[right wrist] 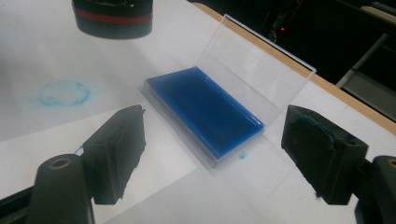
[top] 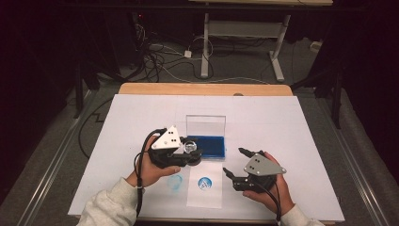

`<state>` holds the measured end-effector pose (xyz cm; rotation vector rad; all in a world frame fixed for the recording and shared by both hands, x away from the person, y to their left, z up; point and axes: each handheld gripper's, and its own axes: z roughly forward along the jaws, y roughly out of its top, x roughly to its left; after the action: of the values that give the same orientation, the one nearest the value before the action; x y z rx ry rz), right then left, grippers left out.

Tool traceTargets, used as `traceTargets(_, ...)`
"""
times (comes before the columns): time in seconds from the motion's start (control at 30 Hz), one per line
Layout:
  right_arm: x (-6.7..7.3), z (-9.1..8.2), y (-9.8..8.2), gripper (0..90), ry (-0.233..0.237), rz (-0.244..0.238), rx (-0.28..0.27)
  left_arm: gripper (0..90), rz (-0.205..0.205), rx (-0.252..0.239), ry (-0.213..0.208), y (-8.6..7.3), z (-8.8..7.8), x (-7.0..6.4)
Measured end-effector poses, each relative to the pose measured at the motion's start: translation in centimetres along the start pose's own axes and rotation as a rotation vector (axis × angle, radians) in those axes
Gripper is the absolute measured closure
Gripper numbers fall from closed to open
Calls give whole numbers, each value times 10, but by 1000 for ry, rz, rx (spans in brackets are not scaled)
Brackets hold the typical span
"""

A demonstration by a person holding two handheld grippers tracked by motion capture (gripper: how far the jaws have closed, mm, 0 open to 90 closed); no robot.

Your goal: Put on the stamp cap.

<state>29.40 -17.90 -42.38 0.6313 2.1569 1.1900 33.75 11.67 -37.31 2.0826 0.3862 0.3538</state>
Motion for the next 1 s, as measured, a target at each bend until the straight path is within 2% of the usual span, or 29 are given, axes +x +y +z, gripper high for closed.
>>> traceTargets(0.07,-2,-2,-4,220,-16,-2,8,544,9,3,17,0,0,1)
traceTargets(0.17,-5,-6,-10,218,-41,15,19,544,5,0,12,-1,-1,4)
traceTargets(0.4,-15,-24,-21,221,-93,69,-6,544,2,2,30,-2,-7,9)
traceTargets(0.5,-17,-31,-29,221,-107,70,12,544,3,3,40,-2,-9,11)
traceTargets(0.7,-23,-41,-39,221,-127,100,15,544,-8,-5,52,-3,-13,15)
traceTargets(1.0,-20,-42,-45,219,-136,99,35,544,-7,-6,98,-2,-21,20)
